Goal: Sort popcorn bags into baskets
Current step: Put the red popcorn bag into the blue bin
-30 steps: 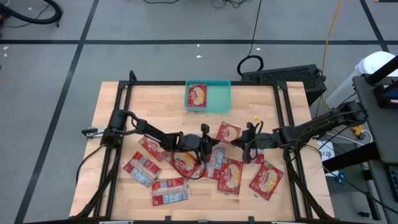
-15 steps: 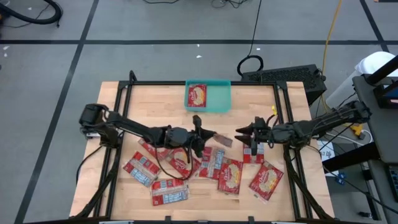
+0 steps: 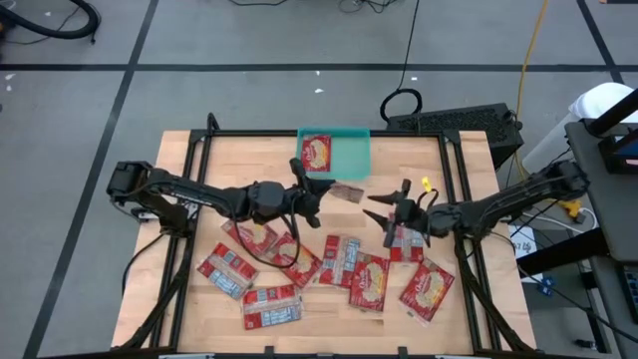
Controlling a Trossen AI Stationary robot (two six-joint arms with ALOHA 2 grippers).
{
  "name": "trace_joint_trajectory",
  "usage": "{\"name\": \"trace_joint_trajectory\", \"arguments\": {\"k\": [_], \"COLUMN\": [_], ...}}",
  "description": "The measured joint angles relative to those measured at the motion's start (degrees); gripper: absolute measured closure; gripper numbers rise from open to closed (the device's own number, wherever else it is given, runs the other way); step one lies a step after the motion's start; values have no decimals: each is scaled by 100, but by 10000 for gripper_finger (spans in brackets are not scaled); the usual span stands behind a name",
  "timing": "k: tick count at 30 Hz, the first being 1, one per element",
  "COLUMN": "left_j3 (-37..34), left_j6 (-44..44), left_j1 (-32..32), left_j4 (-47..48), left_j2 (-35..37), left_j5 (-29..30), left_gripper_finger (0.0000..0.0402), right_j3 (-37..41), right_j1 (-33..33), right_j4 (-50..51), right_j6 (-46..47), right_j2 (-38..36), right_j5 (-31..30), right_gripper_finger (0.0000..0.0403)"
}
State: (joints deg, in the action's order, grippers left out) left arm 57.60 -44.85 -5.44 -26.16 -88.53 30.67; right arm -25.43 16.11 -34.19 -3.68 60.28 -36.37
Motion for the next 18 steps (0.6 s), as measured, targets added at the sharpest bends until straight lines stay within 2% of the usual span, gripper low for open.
{"name": "trace_joint_trajectory", "arguments": {"k": [4, 9, 12, 18], "left_j3": [0, 0, 0, 0], "left_j6": [34, 58, 65, 30], "left_j1": [27, 27, 27, 35], "left_j4": [70, 43, 25, 34], "left_j2": [0, 0, 0, 0], "left_j5": [-13, -11, -16, -17], "left_gripper_finger": [395, 394, 394, 391], "right_j3": [0, 0, 2, 2], "right_j1": [-106, -446, -673, -1159], "right_j4": [-1006, -1406, -1516, -1604], "right_j6": [-1123, -1161, -1155, -1205], "right_j2": [607, 1136, 1329, 1400], "right_j5": [-258, 80, 232, 1022], "right_gripper_finger": [225, 240, 273, 361]}}
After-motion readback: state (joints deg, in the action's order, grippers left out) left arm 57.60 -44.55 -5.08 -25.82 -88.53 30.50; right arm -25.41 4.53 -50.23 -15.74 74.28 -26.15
